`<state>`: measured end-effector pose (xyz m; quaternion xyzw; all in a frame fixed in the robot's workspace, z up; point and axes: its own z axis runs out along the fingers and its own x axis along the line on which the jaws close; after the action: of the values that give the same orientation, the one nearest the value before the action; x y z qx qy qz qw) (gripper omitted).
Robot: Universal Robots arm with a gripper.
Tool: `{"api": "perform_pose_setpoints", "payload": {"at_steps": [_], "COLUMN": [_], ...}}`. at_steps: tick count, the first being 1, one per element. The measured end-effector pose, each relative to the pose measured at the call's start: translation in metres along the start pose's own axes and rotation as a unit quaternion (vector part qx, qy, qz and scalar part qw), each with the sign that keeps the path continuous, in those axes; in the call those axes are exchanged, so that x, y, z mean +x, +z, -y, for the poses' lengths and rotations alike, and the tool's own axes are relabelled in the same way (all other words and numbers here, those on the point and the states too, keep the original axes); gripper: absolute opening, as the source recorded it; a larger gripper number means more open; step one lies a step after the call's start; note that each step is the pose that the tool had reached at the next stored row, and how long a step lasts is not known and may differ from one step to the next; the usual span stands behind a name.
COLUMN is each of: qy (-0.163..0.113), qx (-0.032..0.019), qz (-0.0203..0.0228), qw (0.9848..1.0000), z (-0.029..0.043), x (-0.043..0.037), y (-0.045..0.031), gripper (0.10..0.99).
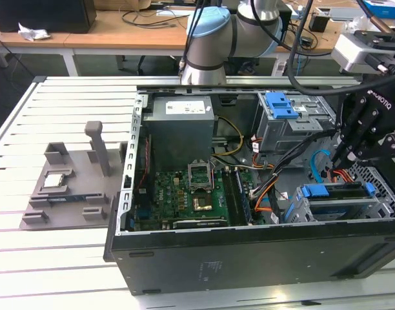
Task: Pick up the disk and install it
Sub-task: 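Insert the second disk wire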
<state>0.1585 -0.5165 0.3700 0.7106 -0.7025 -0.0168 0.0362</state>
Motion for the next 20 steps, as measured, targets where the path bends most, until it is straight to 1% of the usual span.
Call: {"api": "perform_pose_setpoints", "payload": {"at_steps": [7, 8, 9, 13, 14, 15, 16, 18, 19, 20], "qy": [0.000, 0.000, 0.000, 0.000, 0.000, 0.000, 0.000, 0.000, 0.000, 0.000], "qx": [0.0000, 0.0000, 0.0000, 0.0000, 0.0000, -0.0001, -0.0001, -0.0001, -0.0001, -0.0001], "qz": [0.0000, 0.0000, 0.0000, 0.0000, -0.0031, -0.0065, -0.0070, -0.0071, -0.0071, -0.0071], "qw": [1.0000, 1.0000, 1.0000, 1.0000, 1.0000, 1.0000, 1.0000, 1.0000, 1.0000, 1.0000], "z": [0.0000, 0.0000, 0.0000, 0.0001, 0.0000, 0.0000, 0.0002, 0.0007, 0.0021, 0.0067], "x": [0.0000, 0.0000, 0.0000, 0.0010, 0.0043, 0.0077, 0.0095, 0.0105, 0.0105, 0.0104], "y": [0.0001, 0.0002, 0.0002, 0.0006, 0.0007, 0.0017, 0.0040, 0.0076, 0.0104, 0.0148], "gripper": [0.212, 0.196, 0.161, 0.161, 0.161, 0.161, 0.161, 0.161, 0.161, 0.161]}}
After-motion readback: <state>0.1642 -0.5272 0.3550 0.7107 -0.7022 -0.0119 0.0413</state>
